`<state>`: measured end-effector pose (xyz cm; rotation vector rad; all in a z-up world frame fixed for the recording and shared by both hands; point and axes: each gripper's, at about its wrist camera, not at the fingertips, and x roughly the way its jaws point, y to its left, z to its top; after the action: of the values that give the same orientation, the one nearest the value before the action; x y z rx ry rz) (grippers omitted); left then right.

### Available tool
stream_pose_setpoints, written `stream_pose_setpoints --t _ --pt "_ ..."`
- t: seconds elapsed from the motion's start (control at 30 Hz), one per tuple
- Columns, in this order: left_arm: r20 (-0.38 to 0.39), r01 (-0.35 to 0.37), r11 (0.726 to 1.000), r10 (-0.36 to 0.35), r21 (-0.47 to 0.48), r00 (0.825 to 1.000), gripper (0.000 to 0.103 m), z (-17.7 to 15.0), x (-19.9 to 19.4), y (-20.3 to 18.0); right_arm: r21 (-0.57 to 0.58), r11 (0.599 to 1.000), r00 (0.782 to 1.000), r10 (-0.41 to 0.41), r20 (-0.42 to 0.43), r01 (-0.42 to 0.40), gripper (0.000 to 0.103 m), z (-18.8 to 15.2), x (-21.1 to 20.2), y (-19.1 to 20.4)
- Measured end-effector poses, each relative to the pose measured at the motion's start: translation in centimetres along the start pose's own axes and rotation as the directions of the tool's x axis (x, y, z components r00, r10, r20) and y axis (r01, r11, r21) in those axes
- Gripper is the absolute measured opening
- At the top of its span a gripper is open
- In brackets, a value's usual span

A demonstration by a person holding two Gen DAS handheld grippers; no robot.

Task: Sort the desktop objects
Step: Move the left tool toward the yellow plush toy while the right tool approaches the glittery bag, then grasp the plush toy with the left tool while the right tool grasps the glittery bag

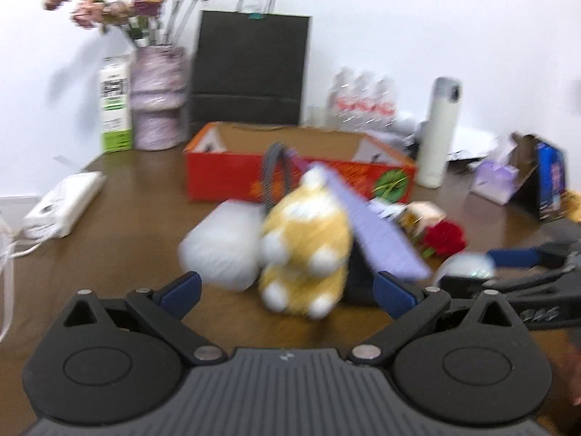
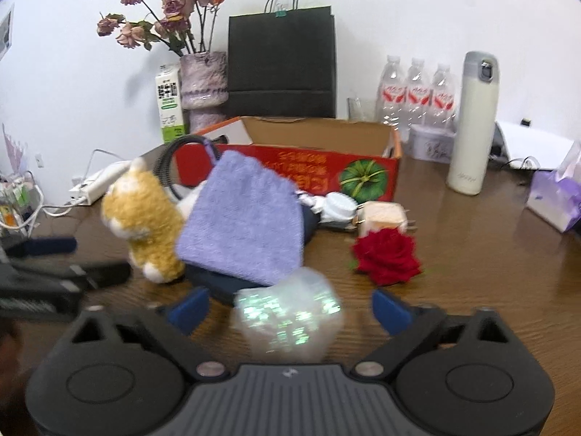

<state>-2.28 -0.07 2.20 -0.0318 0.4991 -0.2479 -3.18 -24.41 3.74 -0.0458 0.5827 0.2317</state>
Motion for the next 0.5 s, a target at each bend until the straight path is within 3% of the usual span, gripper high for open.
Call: stream_pose_setpoints --t 0.07,0.1,0.13,0.17,0.23,0.4,0.5 --pt "0.008 0.004 1.0 -0.004 -0.005 1.0 0.103 0.7 1.1 -0.3 0.014 1.0 1.0 0.009 -0.017 -0.009 0.08 0.0 0.6 -0.4" --pt "0.005 0.002 1.0 -0.002 -0.008 1.0 0.103 1.0 1.6 -0.4 0.02 1.0 0.999 0.015 -0.031 -0.014 0.071 -0.1 0.9 -0.7" --pt "0.008 0.007 1.0 -0.007 -0.012 1.0 0.094 1.2 2.0 -0.5 0.022 1.0 0.999 0.022 -0.046 -0.021 0.064 -0.2 1.2 -0.7" --pt "0.012 0.005 1.0 -0.005 -0.022 1.0 0.074 1.4 2.1 -0.6 0.02 0.999 0.998 0.032 -0.054 -0.031 0.052 -0.4 1.4 -0.6" --pt "-0.012 -0.008 0.999 0.007 -0.048 1.0 0.052 1.3 2.1 -0.5 0.008 0.999 0.998 0.031 -0.049 -0.031 0.051 -0.8 1.2 -0.3" --pt "0.049 -0.034 0.998 0.037 -0.057 0.998 0.048 0.9 -1.8 -0.7 0.002 0.999 0.999 0.047 -0.023 -0.047 0.046 -0.4 -0.2 -0.2" --pt "0.042 -0.036 0.998 0.038 -0.044 0.998 0.047 1.1 -4.7 -0.5 0.009 0.995 0.995 0.097 -0.013 -0.096 0.044 0.3 -1.9 -0.3"
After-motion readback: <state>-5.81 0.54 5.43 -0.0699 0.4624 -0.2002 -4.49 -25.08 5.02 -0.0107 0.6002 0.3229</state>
